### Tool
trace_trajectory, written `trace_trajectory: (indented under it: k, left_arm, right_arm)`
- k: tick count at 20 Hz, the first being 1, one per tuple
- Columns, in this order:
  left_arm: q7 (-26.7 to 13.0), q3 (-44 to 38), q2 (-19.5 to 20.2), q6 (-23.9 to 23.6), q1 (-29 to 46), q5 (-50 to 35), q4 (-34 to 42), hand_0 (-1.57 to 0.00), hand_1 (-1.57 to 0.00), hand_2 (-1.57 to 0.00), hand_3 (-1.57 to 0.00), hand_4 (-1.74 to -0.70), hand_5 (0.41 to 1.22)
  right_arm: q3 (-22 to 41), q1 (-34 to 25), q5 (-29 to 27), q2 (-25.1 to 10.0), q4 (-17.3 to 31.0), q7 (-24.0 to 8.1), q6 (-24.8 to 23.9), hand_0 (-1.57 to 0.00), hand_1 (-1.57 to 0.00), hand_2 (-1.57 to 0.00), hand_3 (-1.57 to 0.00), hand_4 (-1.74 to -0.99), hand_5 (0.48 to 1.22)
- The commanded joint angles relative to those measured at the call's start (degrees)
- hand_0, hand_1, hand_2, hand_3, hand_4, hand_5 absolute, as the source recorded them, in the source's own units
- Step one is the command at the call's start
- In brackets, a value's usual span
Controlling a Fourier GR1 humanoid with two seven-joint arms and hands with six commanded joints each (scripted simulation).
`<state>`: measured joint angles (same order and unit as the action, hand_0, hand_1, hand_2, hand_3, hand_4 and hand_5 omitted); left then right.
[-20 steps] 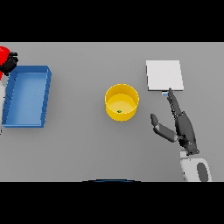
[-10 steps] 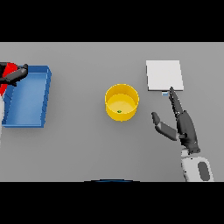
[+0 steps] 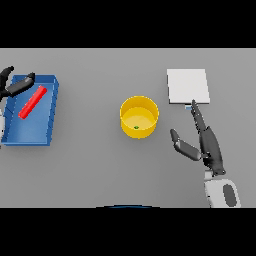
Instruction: Pick up the red beaker and tilt it to pour out 1 green nut into yellow bowl. Pick up the yellow bowl and place it on the metallic measuring scale.
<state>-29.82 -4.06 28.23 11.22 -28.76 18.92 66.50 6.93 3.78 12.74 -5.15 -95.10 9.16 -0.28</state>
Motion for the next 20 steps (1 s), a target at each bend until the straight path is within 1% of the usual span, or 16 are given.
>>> trace_trajectory:
  k: [1,2,3,4,5,7,8,9,10,13,14,16,17,20]
  left_arm:
    - [0.2,0.0,-0.5,-0.4,0.1,-0.3,0.8,-0.08,-0.07,-0.07,-0.07,-0.78,0.631]
    - [1.2,-0.5,-0.6,-1.0,0.2,-0.7,1.1,-0.06,-0.06,-0.06,-0.06,-0.78,0.633]
    - [2.0,-0.7,-1.0,-1.3,0.2,-1.0,1.1,-0.05,-0.05,-0.04,-0.05,-0.78,0.635]
    - [2.9,-1.0,-1.7,-1.7,0.4,-1.8,1.8,-0.04,-0.04,-0.03,-0.04,-0.78,0.644]
    - [3.0,-1.1,-2.4,-2.1,0.4,-2.2,2.2,-0.03,-0.03,-0.03,-0.03,-0.79,0.652]
    - [3.9,-1.1,-3.2,-2.3,1.4,-2.8,3.2,-0.02,-0.02,-0.02,-0.02,-0.8,0.661]
    - [3.6,-1.1,-3.1,-2.4,1.3,-2.7,3.8,-0.02,-0.01,-0.01,-0.01,-0.8,0.666]
    - [2.9,-1.2,-3.0,-2.2,1.0,-2.8,3.6,-0.01,-0.01,-0.01,-0.01,-0.8,0.673]
    - [2.9,-1.3,-3.2,-2.3,1.6,-3.0,4.1,-0.01,-0.01,-0.01,-0.01,-0.8,0.678]
    - [2.3,-1.2,-3.7,-2.4,1.3,-3.1,4.0,0.0,0.0,0.0,0.0,-0.81,0.688]
    - [2.1,-1.2,-3.6,-2.2,1.2,-3.2,4.1,0.0,0.0,0.0,0.0,-0.81,0.688]
    - [2.0,-1.2,-3.5,-2.2,1.2,-3.0,4.1,0.0,0.0,0.0,0.0,-0.81,0.689]
    - [2.7,-1.2,-3.4,-1.9,1.4,-3.1,3.9,0.0,0.0,0.0,0.0,-0.81,0.687]
    - [2.3,-1.6,-3.0,-1.3,1.6,-3.7,4.4,0.0,0.0,0.0,0.0,-0.81,0.692]
  right_arm:
    - [-0.2,-0.3,0.2,-0.4,0.1,-1.0,0.0,0.0,0.0,0.0,0.0,-1.144,0.644]
    - [0.2,-0.8,2.5,-0.8,-0.3,-3.5,-1.3,0.0,0.0,0.0,0.0,-1.131,0.631]
    - [0.7,-1.4,3.0,-1.8,-0.6,-4.2,-0.3,0.0,0.0,0.0,0.0,-1.115,0.638]
    - [1.6,-1.9,3.6,-3.3,-1.1,-2.4,1.4,0.0,0.0,0.0,0.0,-1.087,0.649]
    - [2.2,-3.1,4.2,-4.8,-0.6,-1.9,3.1,0.0,0.0,0.0,0.0,-1.08,0.662]
    - [4.0,-7.0,8.2,-8.9,0.5,-4.0,5.6,0.0,0.0,0.0,0.0,-1.103,0.662]
    - [5.7,-8.0,11.5,-10.8,0.4,-4.4,6.1,0.0,0.0,0.0,0.0,-1.122,0.649]
    - [6.7,-10.5,13.7,-12.0,1.8,-6.0,7.1,0.0,0.0,0.0,0.0,-1.128,0.637]
    - [8.5,-12.2,16.7,-13.6,2.4,-4.8,7.4,0.0,0.0,0.0,0.0,-1.132,0.631]
    - [13.4,-18.3,23.1,-16.7,4.9,-4.0,10.8,0.0,0.0,0.0,0.0,-1.15,0.63]
    - [14.6,-20.0,24.7,-17.9,5.7,-2.6,11.7,0.0,0.0,0.0,0.0,-1.152,0.632]
    - [17.5,-23.5,27.7,-18.8,7.7,-0.9,13.2,0.0,0.0,0.0,0.0,-1.162,0.637]
    - [18.5,-25.1,28.6,-19.3,8.9,-0.5,14.5,0.0,0.0,0.0,0.0,-1.167,0.639]
    - [22.3,-29.2,32.1,-19.4,12.9,1.8,16.0,0.0,0.0,0.0,0.0,-1.156,0.642]
